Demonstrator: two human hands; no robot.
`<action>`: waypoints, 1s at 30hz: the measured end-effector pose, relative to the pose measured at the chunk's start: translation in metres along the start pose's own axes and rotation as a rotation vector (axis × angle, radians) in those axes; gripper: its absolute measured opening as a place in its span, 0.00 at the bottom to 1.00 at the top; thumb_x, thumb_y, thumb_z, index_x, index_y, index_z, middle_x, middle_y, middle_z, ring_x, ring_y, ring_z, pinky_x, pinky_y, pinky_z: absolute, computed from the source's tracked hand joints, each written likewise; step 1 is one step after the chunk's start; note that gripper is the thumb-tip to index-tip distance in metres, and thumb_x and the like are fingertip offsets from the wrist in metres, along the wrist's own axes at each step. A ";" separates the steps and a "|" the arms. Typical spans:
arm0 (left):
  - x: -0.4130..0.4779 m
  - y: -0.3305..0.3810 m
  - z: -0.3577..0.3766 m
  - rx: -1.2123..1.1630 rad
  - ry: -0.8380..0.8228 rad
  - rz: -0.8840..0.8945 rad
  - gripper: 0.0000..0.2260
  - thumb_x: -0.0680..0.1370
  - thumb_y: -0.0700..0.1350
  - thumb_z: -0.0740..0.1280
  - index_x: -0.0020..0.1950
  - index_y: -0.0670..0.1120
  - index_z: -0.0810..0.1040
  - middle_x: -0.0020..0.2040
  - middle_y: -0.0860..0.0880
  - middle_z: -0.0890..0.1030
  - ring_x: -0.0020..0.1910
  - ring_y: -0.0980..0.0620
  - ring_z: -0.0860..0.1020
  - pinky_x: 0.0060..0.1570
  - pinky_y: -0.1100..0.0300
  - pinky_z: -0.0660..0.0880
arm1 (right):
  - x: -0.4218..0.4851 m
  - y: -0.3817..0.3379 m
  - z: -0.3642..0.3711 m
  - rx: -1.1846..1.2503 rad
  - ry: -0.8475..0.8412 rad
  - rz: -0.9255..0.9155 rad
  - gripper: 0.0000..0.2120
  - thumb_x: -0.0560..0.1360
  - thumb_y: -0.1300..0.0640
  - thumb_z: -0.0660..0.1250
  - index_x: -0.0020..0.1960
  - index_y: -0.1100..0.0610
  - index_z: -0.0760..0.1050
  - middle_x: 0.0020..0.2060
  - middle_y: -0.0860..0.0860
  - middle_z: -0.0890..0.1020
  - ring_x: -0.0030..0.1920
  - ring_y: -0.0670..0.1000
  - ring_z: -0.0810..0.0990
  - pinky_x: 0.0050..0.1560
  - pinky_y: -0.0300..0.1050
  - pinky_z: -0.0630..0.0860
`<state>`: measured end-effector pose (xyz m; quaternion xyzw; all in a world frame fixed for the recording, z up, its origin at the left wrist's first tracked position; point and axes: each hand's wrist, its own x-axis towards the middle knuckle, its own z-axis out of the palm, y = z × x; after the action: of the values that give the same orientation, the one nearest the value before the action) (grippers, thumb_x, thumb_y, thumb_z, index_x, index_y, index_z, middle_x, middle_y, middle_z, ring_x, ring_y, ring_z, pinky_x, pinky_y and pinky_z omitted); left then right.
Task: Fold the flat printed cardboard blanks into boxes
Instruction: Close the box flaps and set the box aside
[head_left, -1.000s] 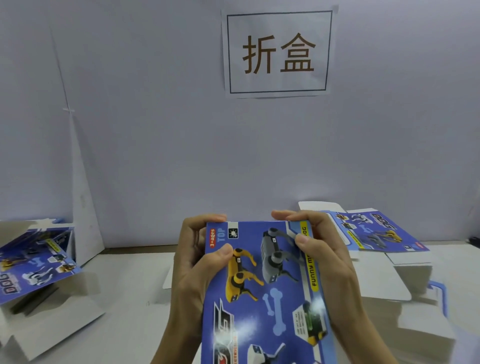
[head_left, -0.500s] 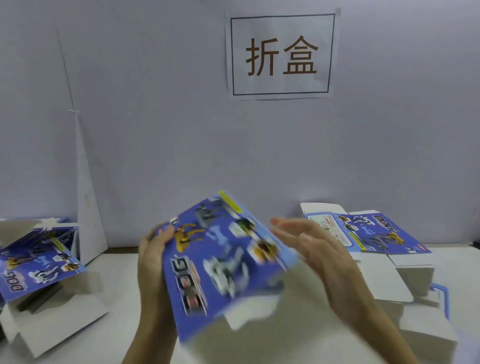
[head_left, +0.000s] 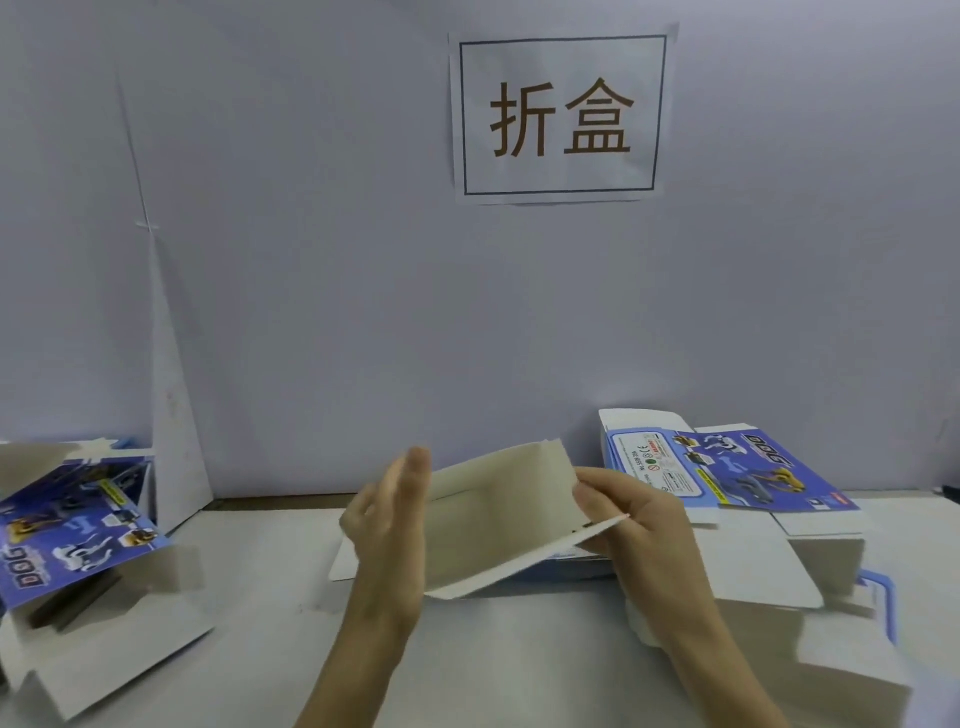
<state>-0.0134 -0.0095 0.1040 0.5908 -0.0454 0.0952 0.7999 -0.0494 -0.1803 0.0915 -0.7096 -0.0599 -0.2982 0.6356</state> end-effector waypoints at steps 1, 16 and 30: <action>-0.003 -0.001 0.001 0.110 -0.023 0.017 0.31 0.70 0.72 0.64 0.63 0.52 0.71 0.66 0.47 0.68 0.63 0.49 0.70 0.66 0.53 0.67 | -0.001 0.001 0.000 -0.045 0.063 -0.047 0.14 0.79 0.65 0.63 0.46 0.50 0.84 0.40 0.48 0.86 0.42 0.48 0.82 0.39 0.38 0.77; 0.012 -0.006 -0.021 -0.266 -0.144 0.156 0.28 0.45 0.60 0.83 0.41 0.52 0.86 0.36 0.51 0.85 0.34 0.56 0.83 0.31 0.66 0.78 | 0.007 -0.014 -0.019 0.642 0.110 0.493 0.13 0.80 0.61 0.59 0.44 0.62 0.81 0.39 0.58 0.86 0.36 0.55 0.85 0.34 0.46 0.81; 0.012 0.000 -0.027 -0.393 -0.521 -0.638 0.34 0.66 0.70 0.66 0.62 0.47 0.80 0.62 0.41 0.79 0.58 0.38 0.80 0.46 0.45 0.79 | 0.016 -0.021 -0.023 0.543 -0.045 0.388 0.16 0.78 0.66 0.58 0.41 0.60 0.83 0.35 0.55 0.83 0.33 0.49 0.81 0.32 0.38 0.78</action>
<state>-0.0024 0.0177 0.0976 0.4164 -0.0781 -0.3184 0.8480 -0.0540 -0.2030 0.1182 -0.5190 -0.0150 -0.1292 0.8448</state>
